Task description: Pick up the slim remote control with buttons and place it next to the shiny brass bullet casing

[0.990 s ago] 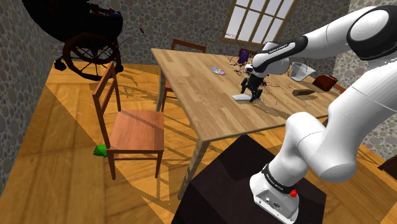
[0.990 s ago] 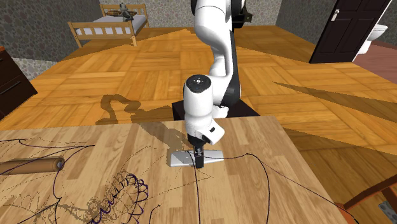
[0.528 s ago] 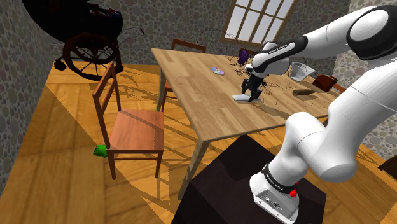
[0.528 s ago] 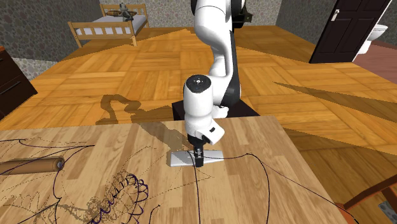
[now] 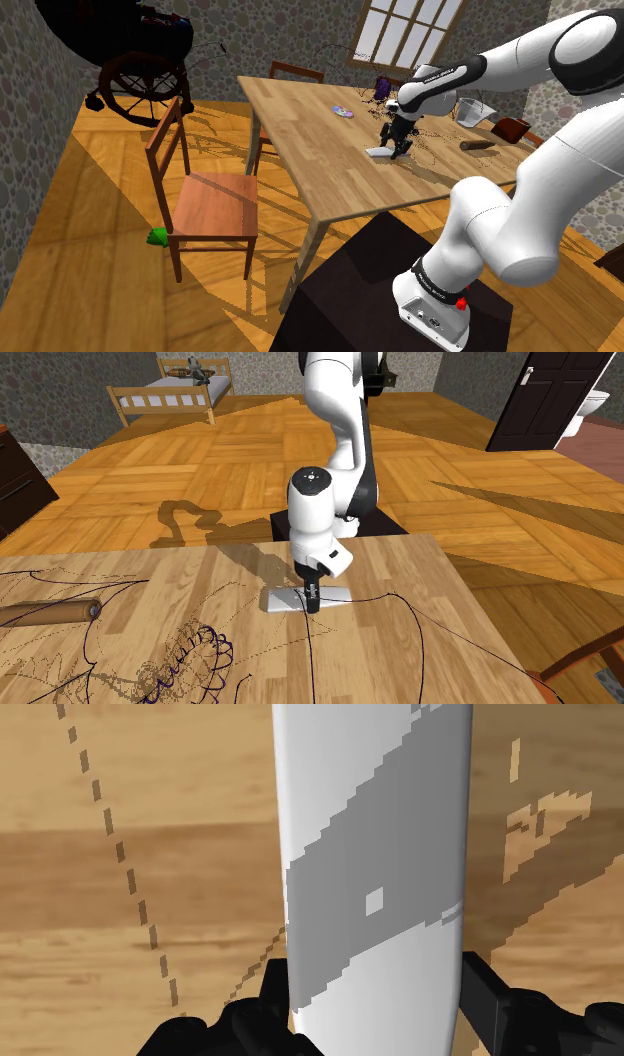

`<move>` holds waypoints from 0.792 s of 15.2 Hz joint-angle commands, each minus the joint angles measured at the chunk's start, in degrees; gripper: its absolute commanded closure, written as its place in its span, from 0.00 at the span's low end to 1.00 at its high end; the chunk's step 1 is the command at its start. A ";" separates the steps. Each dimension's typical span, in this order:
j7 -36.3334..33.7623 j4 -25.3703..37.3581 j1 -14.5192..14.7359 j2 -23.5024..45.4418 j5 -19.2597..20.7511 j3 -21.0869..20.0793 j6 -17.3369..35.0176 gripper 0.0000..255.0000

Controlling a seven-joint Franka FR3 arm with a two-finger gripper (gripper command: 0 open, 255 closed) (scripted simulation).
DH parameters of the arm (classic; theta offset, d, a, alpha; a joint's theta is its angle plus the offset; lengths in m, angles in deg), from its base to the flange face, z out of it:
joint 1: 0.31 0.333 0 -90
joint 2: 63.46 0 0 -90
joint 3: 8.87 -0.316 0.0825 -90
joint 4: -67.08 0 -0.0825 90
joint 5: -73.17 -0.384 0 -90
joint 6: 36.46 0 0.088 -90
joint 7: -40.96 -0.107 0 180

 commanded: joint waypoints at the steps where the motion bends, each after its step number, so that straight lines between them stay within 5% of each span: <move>1: -1.94 0.52 -4.72 -2.17 2.53 -5.06 -1.81 1.00; 12: -7.32 4.86 -13.44 -10.61 9.42 -16.35 -12.26 1.00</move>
